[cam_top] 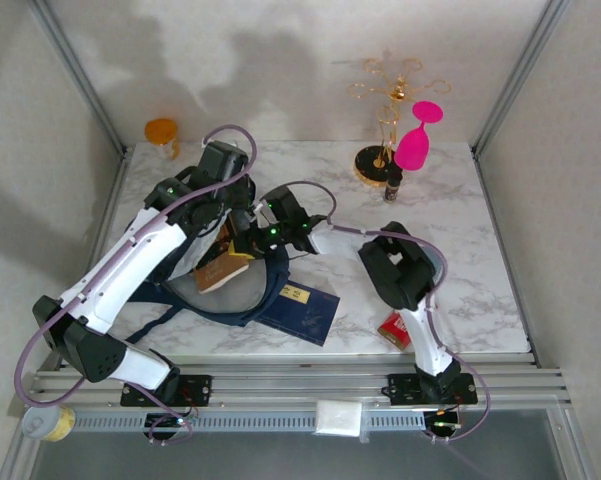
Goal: Pack the student bag
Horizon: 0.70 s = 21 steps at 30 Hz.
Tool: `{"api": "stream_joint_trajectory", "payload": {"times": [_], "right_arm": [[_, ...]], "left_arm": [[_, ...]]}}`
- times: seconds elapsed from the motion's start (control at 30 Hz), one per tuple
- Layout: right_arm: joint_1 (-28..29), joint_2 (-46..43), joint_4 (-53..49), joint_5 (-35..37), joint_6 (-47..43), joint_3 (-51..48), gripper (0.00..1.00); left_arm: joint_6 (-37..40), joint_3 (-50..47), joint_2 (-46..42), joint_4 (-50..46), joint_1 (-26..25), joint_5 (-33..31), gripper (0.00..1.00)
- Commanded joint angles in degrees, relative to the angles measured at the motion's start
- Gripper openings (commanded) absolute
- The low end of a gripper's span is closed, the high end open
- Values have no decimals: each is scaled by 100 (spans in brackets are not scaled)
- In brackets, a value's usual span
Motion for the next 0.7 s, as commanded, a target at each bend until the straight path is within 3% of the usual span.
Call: {"api": "stream_joint_trajectory", "payload": {"times": [0.0,0.1,0.27,0.4,0.67], "right_arm": [[23,335,-779,284,-777,825,28],[19,187,-1361,731,-1277,994,44],[82,-745,-2041,2094,-1623,280,53],[411,-1226,-2315,2773,-1731,-322,52],[1215,-1033,-2066,3664,-1623,-671,35]], "left_arm": [[-180,277,-147,388,119,-345,0],[-322,143,-235,476,232,-290,0],[-339,-5,-276,577,299,-201,0],[-373,-188,-348,765,299,52,0],[-438,-292,-342,806,299,43,0]]}}
